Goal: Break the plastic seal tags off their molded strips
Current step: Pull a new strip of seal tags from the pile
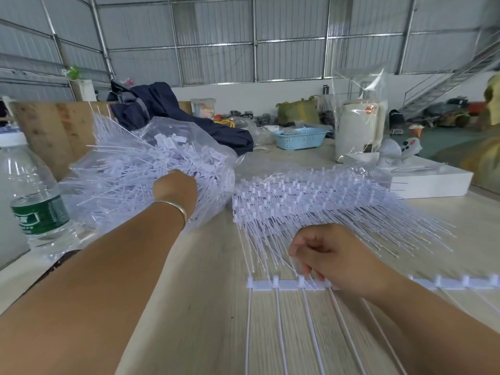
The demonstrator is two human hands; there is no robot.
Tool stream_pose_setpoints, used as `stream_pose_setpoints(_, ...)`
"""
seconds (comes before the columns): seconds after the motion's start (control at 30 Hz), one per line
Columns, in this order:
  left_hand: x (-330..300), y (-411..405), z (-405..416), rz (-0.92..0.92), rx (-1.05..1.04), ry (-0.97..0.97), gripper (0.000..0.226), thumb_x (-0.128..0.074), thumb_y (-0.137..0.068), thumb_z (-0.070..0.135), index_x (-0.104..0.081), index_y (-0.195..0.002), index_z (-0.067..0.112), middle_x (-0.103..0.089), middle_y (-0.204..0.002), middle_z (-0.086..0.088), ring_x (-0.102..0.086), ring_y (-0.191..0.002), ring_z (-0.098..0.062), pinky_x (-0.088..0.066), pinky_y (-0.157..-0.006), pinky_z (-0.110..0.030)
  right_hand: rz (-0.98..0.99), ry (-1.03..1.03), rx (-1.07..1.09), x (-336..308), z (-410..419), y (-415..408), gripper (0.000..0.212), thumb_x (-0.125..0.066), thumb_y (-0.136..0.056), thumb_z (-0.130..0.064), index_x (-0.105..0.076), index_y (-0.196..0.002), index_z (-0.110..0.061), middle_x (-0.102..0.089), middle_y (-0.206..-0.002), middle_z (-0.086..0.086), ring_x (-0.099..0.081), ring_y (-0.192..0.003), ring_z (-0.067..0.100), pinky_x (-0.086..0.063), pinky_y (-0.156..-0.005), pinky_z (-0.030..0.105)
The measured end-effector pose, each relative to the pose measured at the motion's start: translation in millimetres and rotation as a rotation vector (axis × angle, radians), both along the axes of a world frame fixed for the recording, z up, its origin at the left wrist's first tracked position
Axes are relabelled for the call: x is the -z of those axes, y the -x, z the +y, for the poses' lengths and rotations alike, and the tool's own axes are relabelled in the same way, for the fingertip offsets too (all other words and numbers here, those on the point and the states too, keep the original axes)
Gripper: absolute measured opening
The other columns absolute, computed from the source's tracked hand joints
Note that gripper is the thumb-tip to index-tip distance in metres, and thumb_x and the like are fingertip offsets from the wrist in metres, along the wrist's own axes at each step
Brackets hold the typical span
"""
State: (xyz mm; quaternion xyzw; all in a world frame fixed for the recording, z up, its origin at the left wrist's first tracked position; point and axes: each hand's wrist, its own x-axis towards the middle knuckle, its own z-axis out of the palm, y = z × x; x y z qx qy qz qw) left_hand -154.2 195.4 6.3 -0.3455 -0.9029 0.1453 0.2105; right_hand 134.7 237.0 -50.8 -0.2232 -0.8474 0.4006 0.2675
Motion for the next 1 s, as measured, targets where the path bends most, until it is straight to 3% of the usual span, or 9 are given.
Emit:
stream_pose_setpoints(0.13,1.1,1.9,0.1,0.034,-0.005,-0.003,0.044,-0.048,-0.094,0.008,-0.045,-0.138,0.006,-0.031,-0.147,-0.015,-0.053,-0.12,-0.031,-0.048,-0.084,-0.035,0.0,-0.074,0.066,-5.8,0.1,-1.5,0.02,-0.06,-0.091,-0.012,-0.068,-0.075,-0.021,-0.065,-0.059,-0.005,-0.054,-0.046,0.008,-0.046,-0.052,0.027)
stream_pose_setpoints(0.27,0.0,-0.8,-9.7,0.134,0.042,0.038,0.038,-0.048,-0.096,0.022,-0.049,-0.133,0.011,-0.043,-0.136,-0.012,-0.043,-0.123,-0.027,-0.045,-0.09,-0.035,0.024,-0.201,0.181,-16.7,3.5,-6.6,0.023,-0.057,-0.084,-0.001,-0.065,-0.074,-0.02,-0.059,-0.058,-0.016,-0.048,-0.046,0.004,-0.041,-0.052,0.021)
stream_pose_setpoints(0.33,-3.0,-1.7,-13.8,0.091,0.049,0.074,0.038,-0.048,-0.095,0.017,-0.05,-0.132,0.01,-0.043,-0.136,-0.013,-0.041,-0.125,-0.029,-0.043,-0.094,-0.039,-0.064,-0.219,0.181,-23.5,5.4,-11.6,0.022,-0.057,-0.081,0.0,-0.062,-0.068,-0.018,-0.055,-0.054,-0.014,-0.047,-0.047,0.002,-0.042,-0.055,0.024)
stream_pose_setpoints(0.4,-10.0,-3.1,-18.4,0.035,0.064,0.075,0.037,-0.047,-0.096,0.018,-0.051,-0.131,0.011,-0.042,-0.136,-0.013,-0.04,-0.126,-0.03,-0.041,-0.096,-0.042,-0.271,-0.239,0.139,-26.7,6.9,-16.7,0.018,-0.059,-0.079,-0.006,-0.061,-0.066,-0.018,-0.056,-0.056,-0.011,-0.05,-0.053,0.003,-0.043,-0.059,0.026)
stream_pose_setpoints(0.5,-24.0,-13.8,-24.4,0.093,0.16,0.021,0.034,-0.046,-0.093,0.018,-0.055,-0.126,0.013,-0.044,-0.13,-0.01,-0.043,-0.121,-0.028,-0.043,-0.089,-0.041,-0.512,-0.237,0.052,-24.2,6.5,-20.2,0.004,-0.067,-0.077,-0.016,-0.065,-0.077,-0.019,-0.055,-0.067,-0.011,-0.051,-0.063,0.005,-0.042,-0.062,0.023)
stream_pose_setpoints(0.63,-30.4,-51.7,-32.8,0.143,0.44,-0.273,0.027,-0.049,-0.088,0.012,-0.061,-0.112,0.012,-0.051,-0.111,-0.008,-0.05,-0.107,-0.027,-0.037,-0.067,-0.035,-0.547,-0.199,-0.008,-18.6,7.6,-20.4,0.026,-0.08,-0.073,-0.019,-0.071,-0.097,-0.017,-0.052,-0.076,-0.01,-0.048,-0.065,0.003,-0.037,-0.06,0.017)
stream_pose_setpoints(0.73,-12.4,-89.8,-43.1,0.007,0.671,-0.466,0.016,-0.05,-0.089,0.012,-0.063,-0.097,0.012,-0.052,-0.094,-0.002,-0.051,-0.087,-0.02,-0.034,-0.058,-0.03,-0.51,-0.167,-0.032,-17.0,8.0,-20.3,0.023,-0.081,-0.072,-0.018,-0.072,-0.093,-0.017,-0.054,-0.074,-0.008,-0.048,-0.062,0.001,-0.036,-0.056,0.012)
stream_pose_setpoints(0.83,16.1,-121.9,-48.0,-0.153,0.775,-0.477,0.017,-0.045,-0.092,0.017,-0.059,-0.083,0.016,-0.05,-0.083,0.004,-0.051,-0.073,-0.014,-0.034,-0.054,-0.022,-0.49,-0.125,-0.051,-16.3,8.3,-20.5,0.018,-0.082,-0.071,-0.017,-0.073,-0.087,-0.017,-0.055,-0.07,-0.007,-0.049,-0.059,0.001,-0.038,-0.055,0.012)
stream_pose_setpoints(1.0,56.5,-140.6,-43.3,-0.238,0.871,-0.468,0.019,-0.044,-0.092,0.024,-0.062,-0.096,0.019,-0.047,-0.089,0.006,-0.051,-0.089,-0.014,-0.035,-0.056,-0.025,-0.506,-0.104,-0.115,-16.7,3.6,-18.0,0.018,-0.079,-0.07,-0.009,-0.072,-0.086,-0.014,-0.054,-0.073,0.003,-0.048,-0.062,0.01,-0.036,-0.057,0.021)
